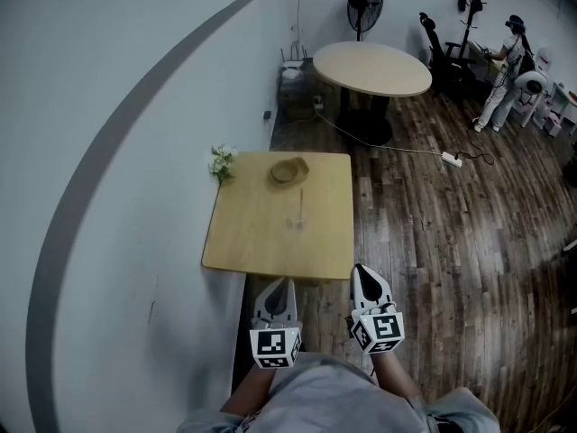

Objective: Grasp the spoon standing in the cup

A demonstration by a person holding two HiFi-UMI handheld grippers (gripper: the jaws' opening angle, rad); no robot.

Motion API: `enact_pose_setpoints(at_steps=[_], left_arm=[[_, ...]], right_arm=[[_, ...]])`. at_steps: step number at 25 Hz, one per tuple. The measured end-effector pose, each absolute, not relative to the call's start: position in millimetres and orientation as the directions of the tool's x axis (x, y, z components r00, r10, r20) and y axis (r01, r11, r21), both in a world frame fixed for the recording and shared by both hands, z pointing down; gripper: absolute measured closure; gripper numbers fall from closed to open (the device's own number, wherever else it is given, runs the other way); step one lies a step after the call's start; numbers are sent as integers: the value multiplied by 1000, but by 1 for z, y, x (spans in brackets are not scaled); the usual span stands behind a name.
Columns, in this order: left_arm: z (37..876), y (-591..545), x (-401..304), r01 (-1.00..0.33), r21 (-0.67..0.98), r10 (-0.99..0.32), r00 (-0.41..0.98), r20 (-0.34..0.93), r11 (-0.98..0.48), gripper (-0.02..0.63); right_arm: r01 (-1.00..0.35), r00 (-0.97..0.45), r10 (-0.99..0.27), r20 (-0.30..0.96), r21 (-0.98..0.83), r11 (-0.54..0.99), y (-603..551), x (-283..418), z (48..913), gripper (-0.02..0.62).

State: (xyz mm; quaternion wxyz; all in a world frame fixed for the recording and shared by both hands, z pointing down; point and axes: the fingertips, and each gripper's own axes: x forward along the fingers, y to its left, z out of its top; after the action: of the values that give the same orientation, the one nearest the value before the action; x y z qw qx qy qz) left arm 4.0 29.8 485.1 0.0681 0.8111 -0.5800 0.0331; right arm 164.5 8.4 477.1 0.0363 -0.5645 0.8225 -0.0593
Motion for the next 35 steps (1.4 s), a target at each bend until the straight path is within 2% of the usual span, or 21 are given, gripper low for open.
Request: enact_pose_setpoints(at_steps=[22, 30, 35], left_arm=[[482, -163, -92, -918, 97, -911, 395, 120, -385, 604], [484, -198, -101, -921, 116, -915, 385, 125, -372, 604], [484, -214, -94, -932, 126, -925, 356, 130, -341, 604]], right_arm=[[-959, -265, -961, 78, -125, 254, -177, 80, 490, 597], [-952, -293, -952, 94, -124, 280, -214, 70, 495, 598], [-927, -374, -919, 125, -87, 365, -233, 66, 509, 597]])
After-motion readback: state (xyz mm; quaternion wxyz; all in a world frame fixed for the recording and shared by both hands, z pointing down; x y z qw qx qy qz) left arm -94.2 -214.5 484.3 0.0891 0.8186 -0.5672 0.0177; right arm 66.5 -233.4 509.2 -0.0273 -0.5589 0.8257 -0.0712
